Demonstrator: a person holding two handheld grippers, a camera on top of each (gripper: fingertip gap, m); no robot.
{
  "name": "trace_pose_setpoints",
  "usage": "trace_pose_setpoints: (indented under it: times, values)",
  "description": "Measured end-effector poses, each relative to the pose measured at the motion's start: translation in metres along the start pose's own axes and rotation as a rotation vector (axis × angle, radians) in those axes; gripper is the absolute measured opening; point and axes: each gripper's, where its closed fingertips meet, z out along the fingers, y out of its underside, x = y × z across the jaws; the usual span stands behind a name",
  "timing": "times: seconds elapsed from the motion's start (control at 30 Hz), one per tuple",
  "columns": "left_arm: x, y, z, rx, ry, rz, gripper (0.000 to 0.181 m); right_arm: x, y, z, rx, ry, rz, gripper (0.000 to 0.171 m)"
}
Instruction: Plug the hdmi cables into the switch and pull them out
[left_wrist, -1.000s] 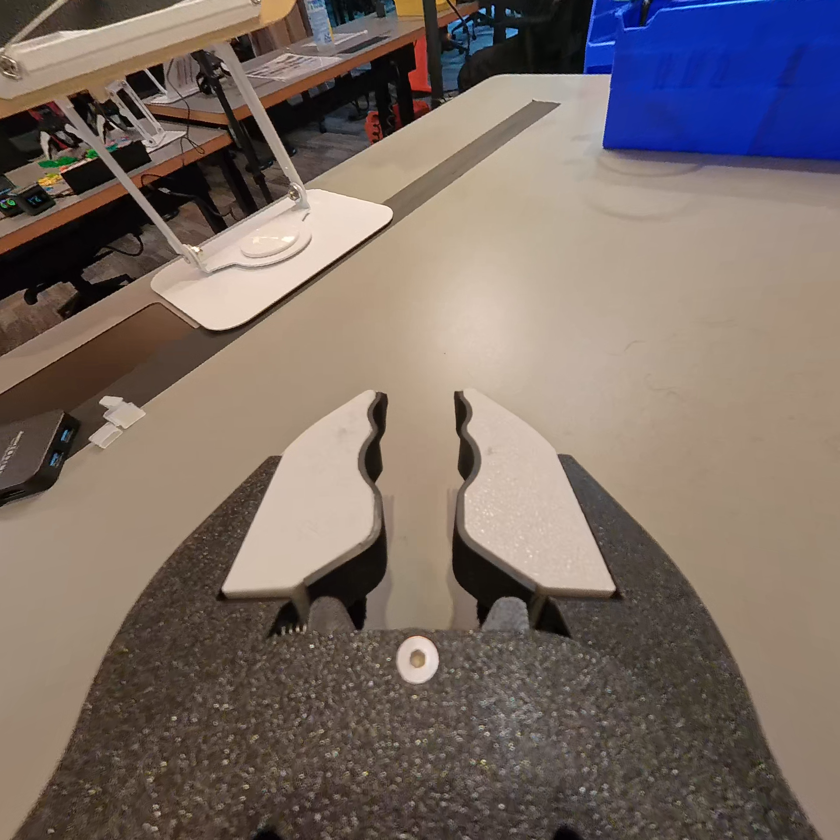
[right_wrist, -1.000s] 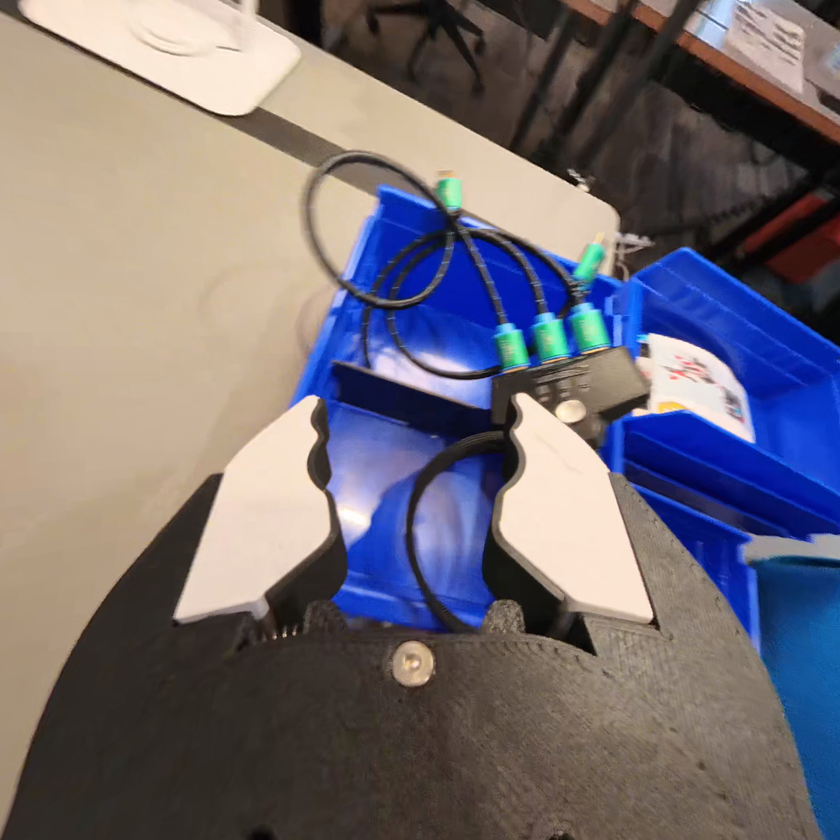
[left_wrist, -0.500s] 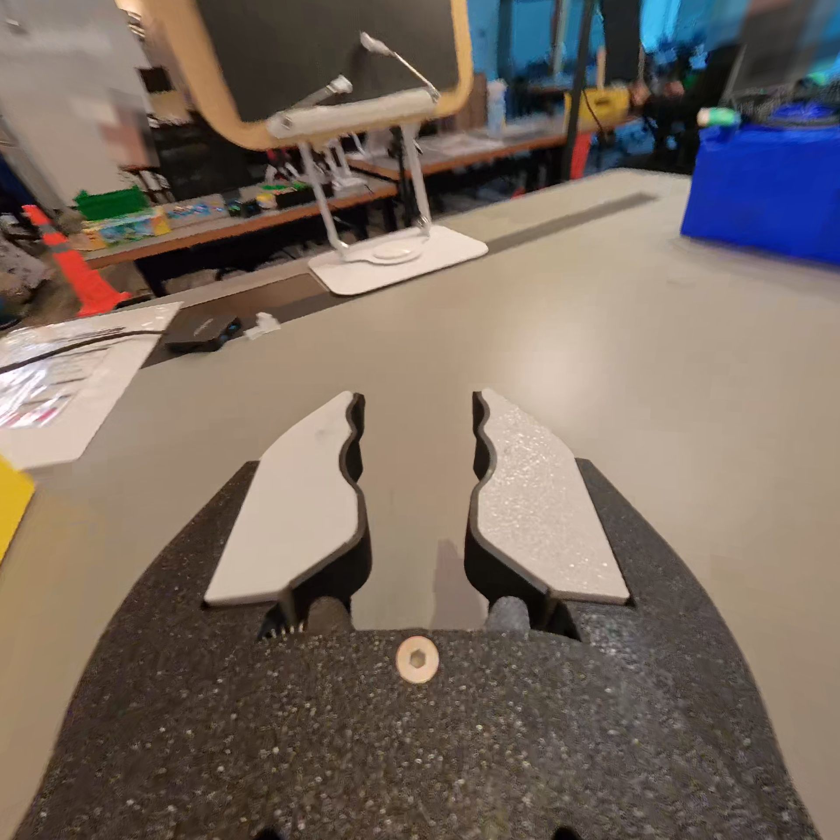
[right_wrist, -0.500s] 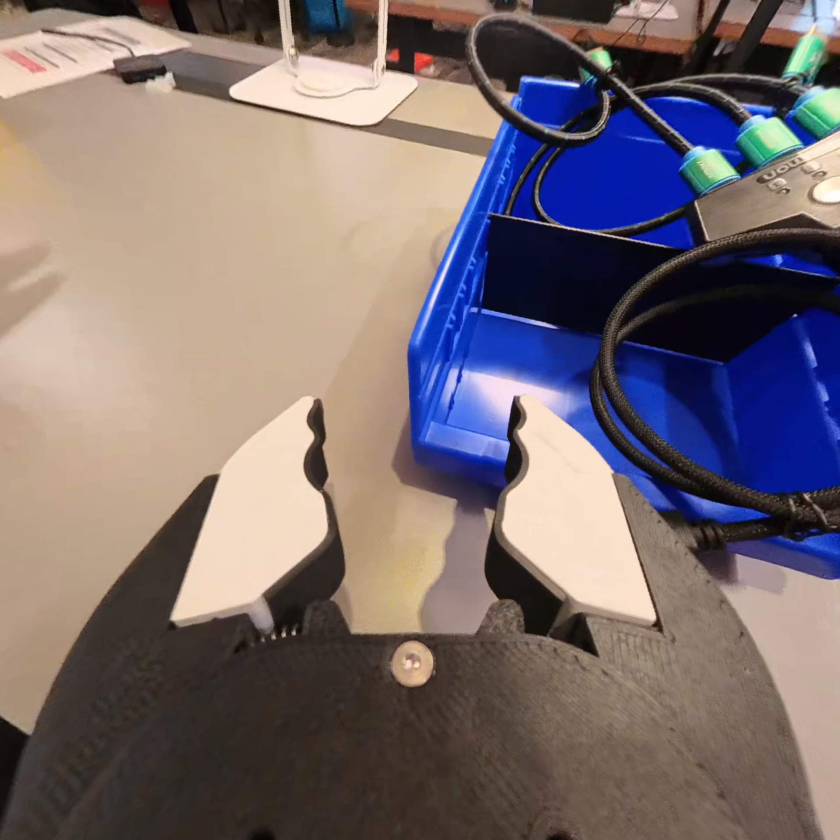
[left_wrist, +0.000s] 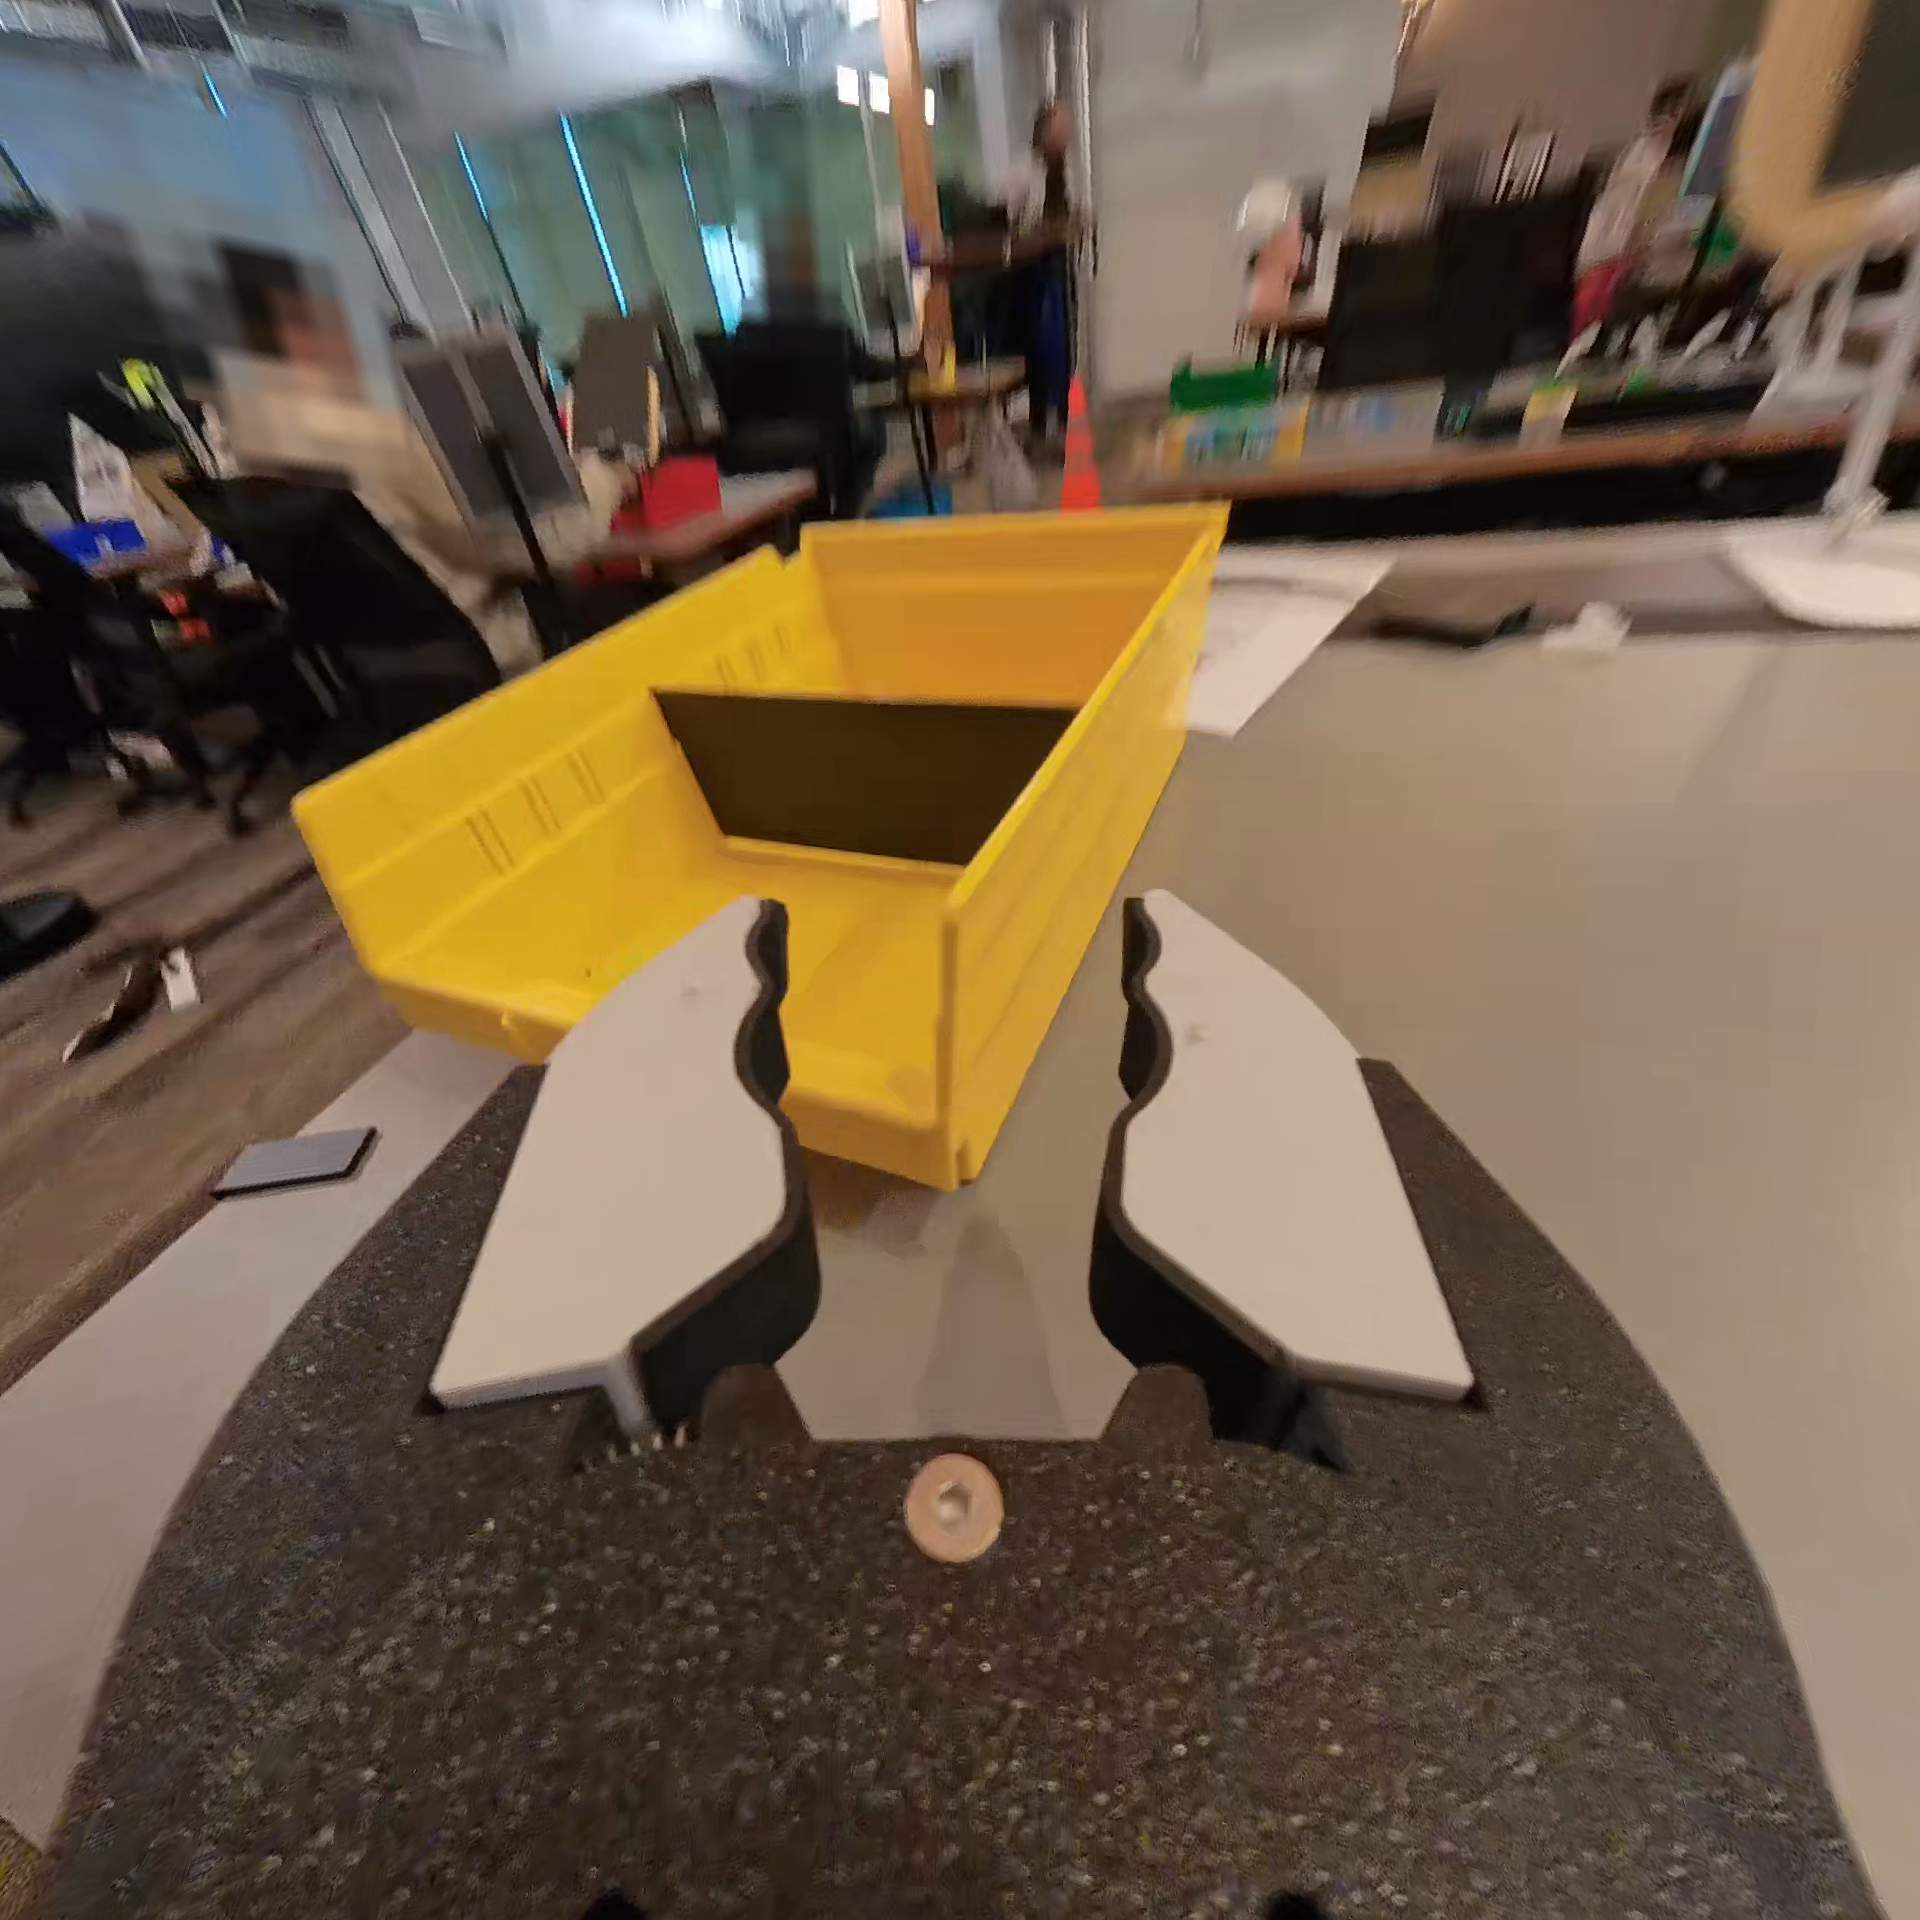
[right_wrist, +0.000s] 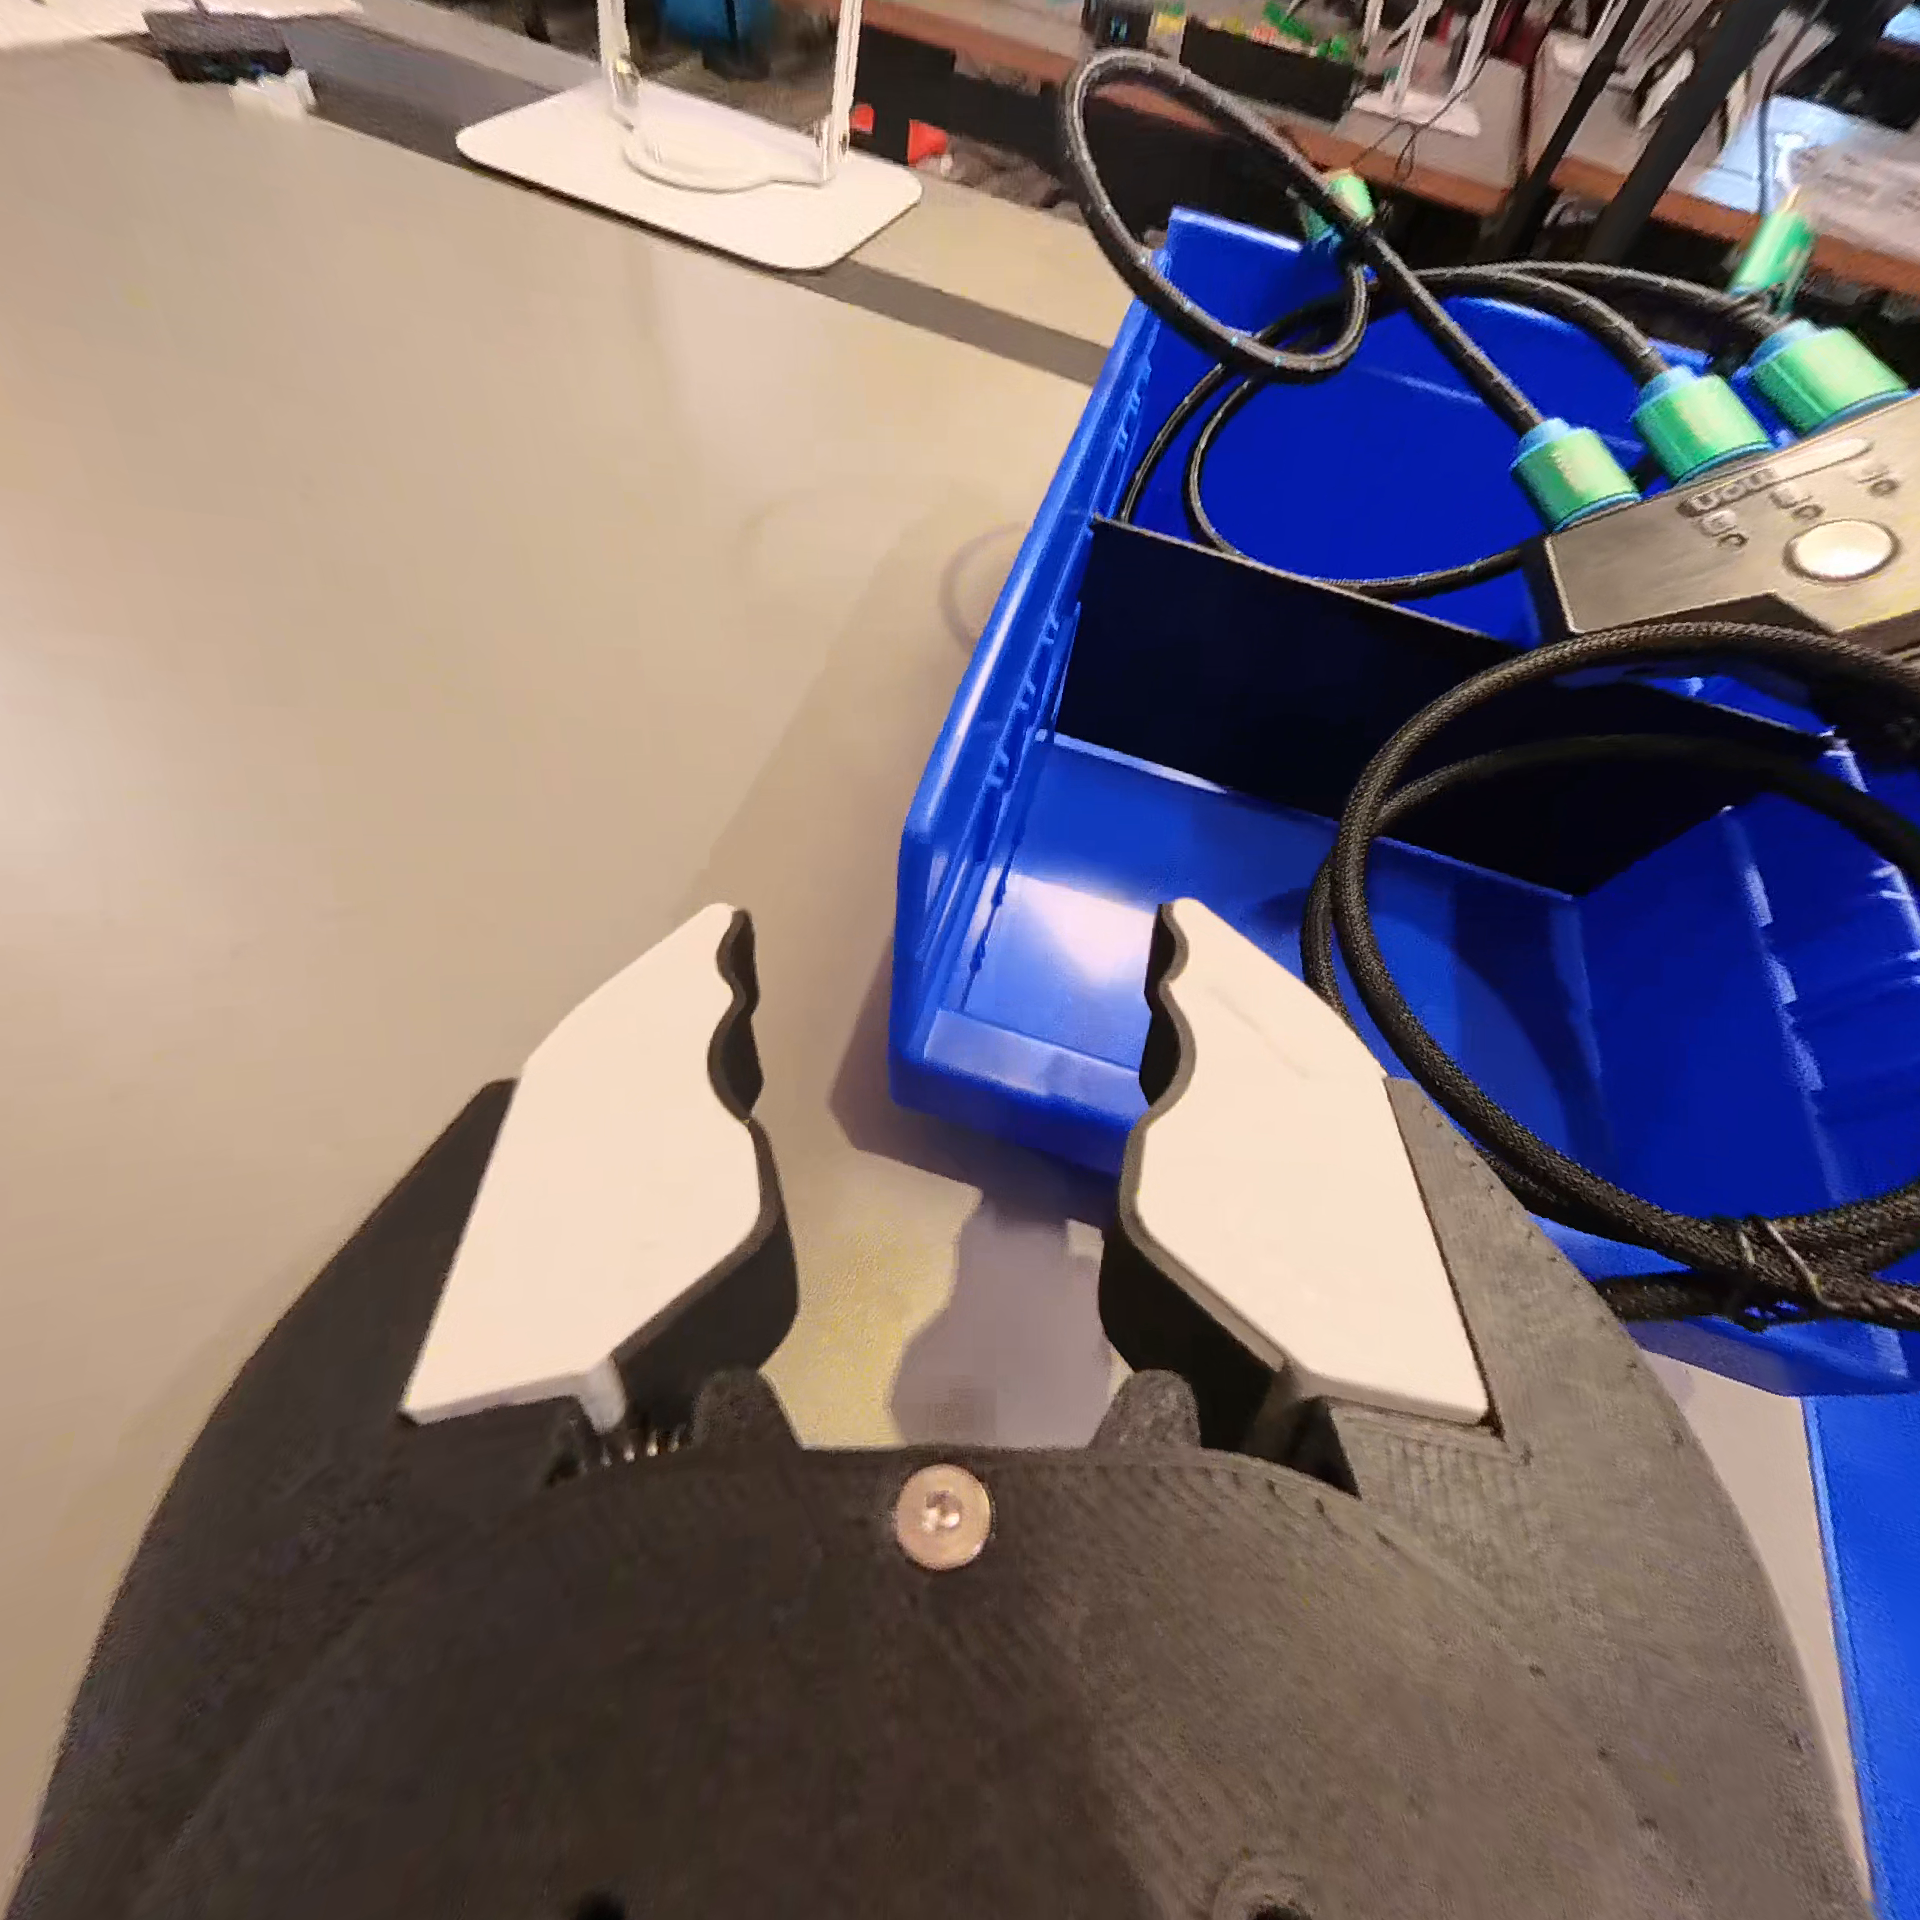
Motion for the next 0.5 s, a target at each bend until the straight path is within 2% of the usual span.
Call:
trace_pose_setpoints:
  times: [0.1, 0.17, 0.27, 0.33, 0.5]
  values:
    - [-0.005, 0.02, 0.025, -0.16, 0.024, 0.022, 0.061, 0.003, 0.001, 0.007, -0.037, 0.004, -0.003, 0.072]
    - [-0.005, 0.027, 0.037, -0.218, 0.037, 0.071, 0.05, 0.005, 0.0, 0.013, -0.043, 0.008, -0.011, 0.066]
    - [0.002, 0.031, 0.046, -0.243, 0.071, 0.164, 0.022, -0.001, -0.003, 0.021, -0.028, -0.025, -0.039, 0.037]
    - [0.006, 0.031, 0.045, -0.241, 0.075, 0.188, 0.018, -0.004, -0.005, 0.026, -0.003, -0.028, -0.057, 0.017]
    - [0.027, 0.03, 0.02, -0.208, 0.16, 0.203, 0.008, -0.003, -0.006, 0.026, 0.001, -0.016, -0.083, 0.014]
